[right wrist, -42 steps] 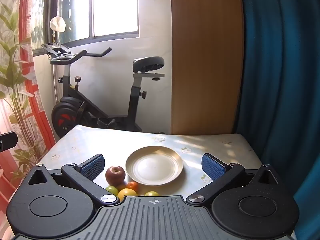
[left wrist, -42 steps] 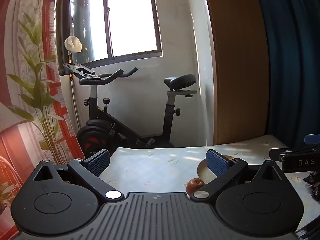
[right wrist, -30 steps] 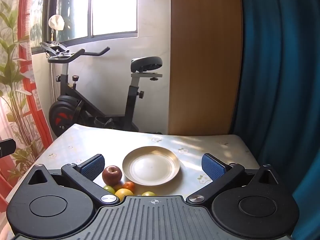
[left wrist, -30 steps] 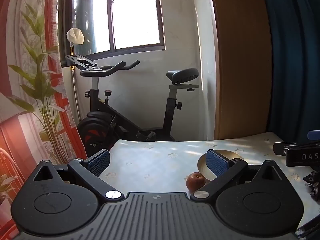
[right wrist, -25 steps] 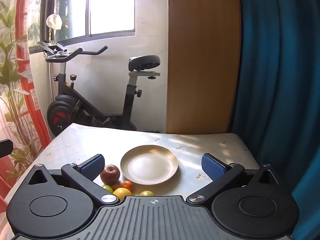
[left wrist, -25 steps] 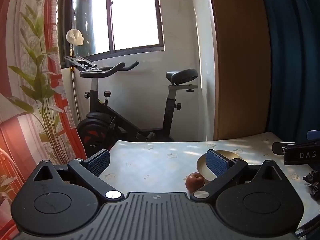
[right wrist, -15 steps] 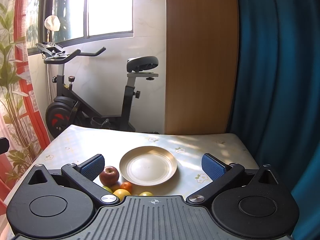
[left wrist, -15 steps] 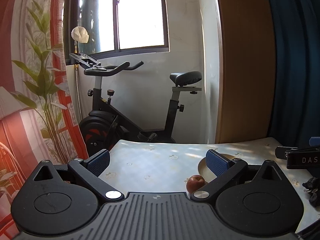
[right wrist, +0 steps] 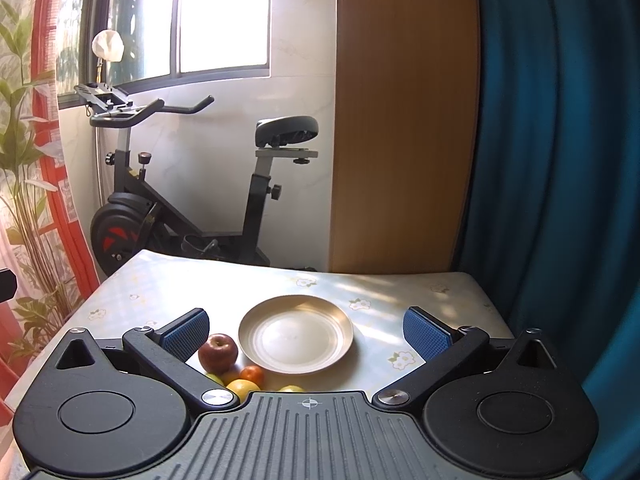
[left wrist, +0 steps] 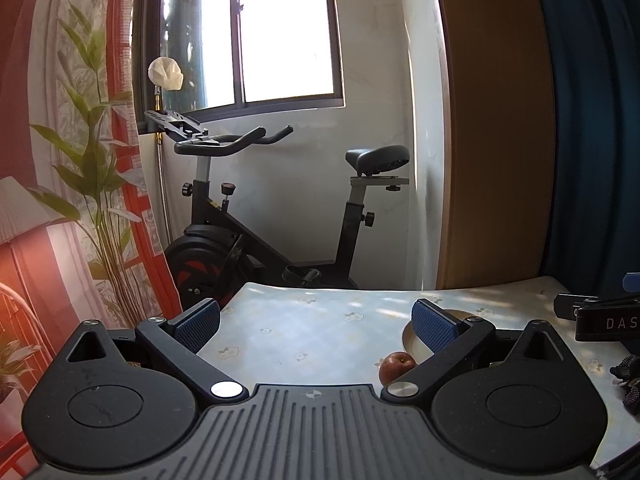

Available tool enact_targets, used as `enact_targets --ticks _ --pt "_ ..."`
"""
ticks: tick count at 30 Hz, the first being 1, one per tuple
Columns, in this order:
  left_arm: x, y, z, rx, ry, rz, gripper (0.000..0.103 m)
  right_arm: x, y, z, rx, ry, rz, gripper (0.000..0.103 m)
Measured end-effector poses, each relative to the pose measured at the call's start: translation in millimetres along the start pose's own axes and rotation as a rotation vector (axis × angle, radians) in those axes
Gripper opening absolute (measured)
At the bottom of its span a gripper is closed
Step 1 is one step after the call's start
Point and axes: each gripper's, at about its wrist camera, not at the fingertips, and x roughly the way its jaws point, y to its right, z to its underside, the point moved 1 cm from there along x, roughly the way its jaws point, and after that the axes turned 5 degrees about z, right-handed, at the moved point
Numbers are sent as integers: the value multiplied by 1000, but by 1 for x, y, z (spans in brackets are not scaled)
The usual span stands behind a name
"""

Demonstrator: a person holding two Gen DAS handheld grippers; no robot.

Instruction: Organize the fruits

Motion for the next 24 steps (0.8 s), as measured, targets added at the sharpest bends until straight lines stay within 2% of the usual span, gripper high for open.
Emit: enact_targets --ticks 24 --pt "-6 7 5 18 24 -17 103 -2 -4 2 -13 8 -5 103"
